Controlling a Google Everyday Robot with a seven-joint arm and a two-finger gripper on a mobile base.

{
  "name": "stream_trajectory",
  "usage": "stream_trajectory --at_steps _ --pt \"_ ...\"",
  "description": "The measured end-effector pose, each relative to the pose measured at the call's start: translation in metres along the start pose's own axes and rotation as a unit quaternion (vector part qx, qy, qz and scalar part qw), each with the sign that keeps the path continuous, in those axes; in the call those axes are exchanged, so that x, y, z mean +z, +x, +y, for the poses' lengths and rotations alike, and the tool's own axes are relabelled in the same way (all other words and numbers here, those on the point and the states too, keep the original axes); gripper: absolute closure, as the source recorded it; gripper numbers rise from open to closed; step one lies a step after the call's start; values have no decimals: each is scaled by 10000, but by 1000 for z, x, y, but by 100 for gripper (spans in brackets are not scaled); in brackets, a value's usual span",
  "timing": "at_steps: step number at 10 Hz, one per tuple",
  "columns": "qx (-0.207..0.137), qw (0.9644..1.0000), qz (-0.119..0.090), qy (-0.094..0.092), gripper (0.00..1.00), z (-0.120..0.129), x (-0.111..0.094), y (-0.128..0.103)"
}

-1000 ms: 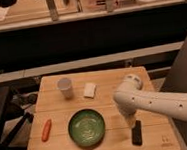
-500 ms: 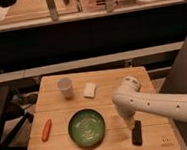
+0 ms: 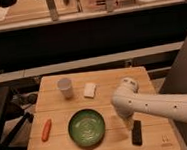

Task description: Push the ceramic bowl across the table

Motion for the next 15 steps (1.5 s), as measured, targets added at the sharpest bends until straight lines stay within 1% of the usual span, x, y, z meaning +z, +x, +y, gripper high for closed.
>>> stream_trajectory --at_steps 1,3,4,5,7,8,9,12,14,15 --pt "-9 10000 8 1 32 0 1 -1" --pt "-30 10000 12 0 52 -1 2 -2" --pt "-41 10000 15 -6 60 -1 2 -2" --pt "-55 10000 18 -13 72 -1 3 -3" --pt "-95 10000 14 -25 90 -2 5 -3" --pt "-134 9999 9 -38 94 -2 8 -3" --pt "-223 9997 -6 -73 95 -1 15 -8" --pt "-440 9990 -52 -98 95 -2 23 -25" --pt "-559 9983 -53 -136 95 -2 28 -31" --pt "-680 9976 -44 -156 95 -4 29 -38"
